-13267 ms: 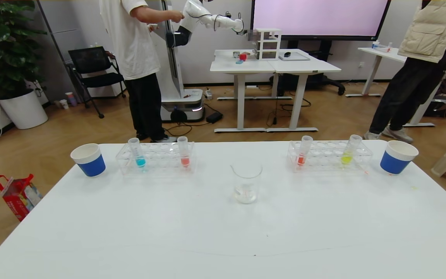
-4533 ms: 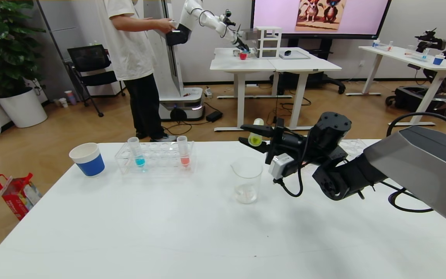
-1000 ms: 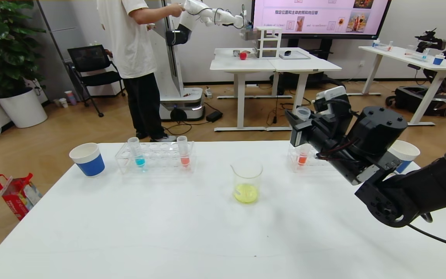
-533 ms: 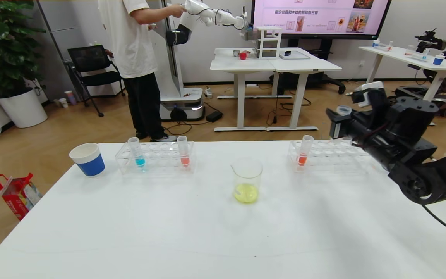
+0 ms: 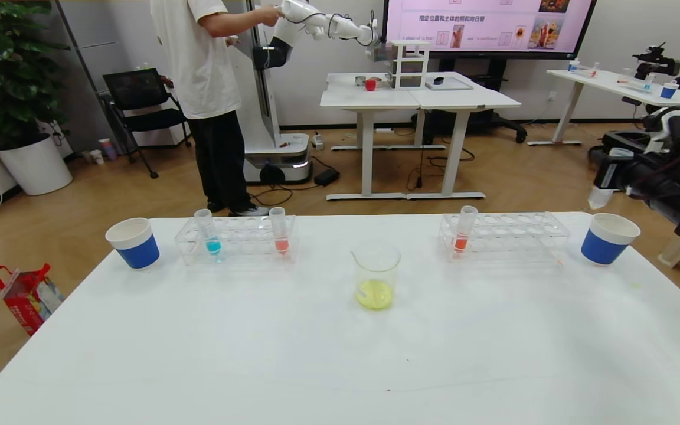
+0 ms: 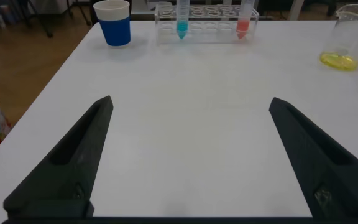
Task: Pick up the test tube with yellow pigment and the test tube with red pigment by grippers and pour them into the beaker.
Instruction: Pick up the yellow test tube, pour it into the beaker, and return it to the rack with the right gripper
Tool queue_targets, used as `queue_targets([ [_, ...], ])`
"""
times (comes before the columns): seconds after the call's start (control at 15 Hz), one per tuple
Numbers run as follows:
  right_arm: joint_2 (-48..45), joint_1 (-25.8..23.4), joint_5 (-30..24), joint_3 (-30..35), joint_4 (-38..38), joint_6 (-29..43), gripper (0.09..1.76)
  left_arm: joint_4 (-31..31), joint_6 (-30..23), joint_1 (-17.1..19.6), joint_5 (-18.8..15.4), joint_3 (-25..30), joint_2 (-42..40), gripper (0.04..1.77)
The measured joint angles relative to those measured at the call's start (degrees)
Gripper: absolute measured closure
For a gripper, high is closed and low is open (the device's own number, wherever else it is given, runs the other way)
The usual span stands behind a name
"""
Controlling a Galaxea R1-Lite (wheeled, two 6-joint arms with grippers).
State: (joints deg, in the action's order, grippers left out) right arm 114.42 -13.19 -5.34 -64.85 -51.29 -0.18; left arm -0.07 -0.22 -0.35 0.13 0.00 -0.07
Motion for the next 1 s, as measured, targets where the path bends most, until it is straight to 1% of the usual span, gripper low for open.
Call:
queue_targets([
  [0.13,1.2,-3.3,-1.2,-2.3,0.3,0.0,1.33,0.0,0.0,0.0,0.0,0.0,0.0,0.06],
  [0.33,3.2,-5.9,-1.9,-3.5,-0.1,0.0,1.33,0.0,0.0,0.0,0.0,0.0,0.0,0.06],
  [0.53,5.5,-7.0,-2.1,-3.5,-1.0,0.0,1.33,0.0,0.0,0.0,0.0,0.0,0.0,0.06],
  [0.73,8.2,-8.0,-2.1,-3.0,-5.2,0.0,1.33,0.0,0.0,0.0,0.0,0.0,0.0,0.06],
  [1.0,11.8,-9.0,-2.0,-2.6,-7.7,-0.1,1.33,0.0,0.0,0.0,0.0,0.0,0.0,0.06],
])
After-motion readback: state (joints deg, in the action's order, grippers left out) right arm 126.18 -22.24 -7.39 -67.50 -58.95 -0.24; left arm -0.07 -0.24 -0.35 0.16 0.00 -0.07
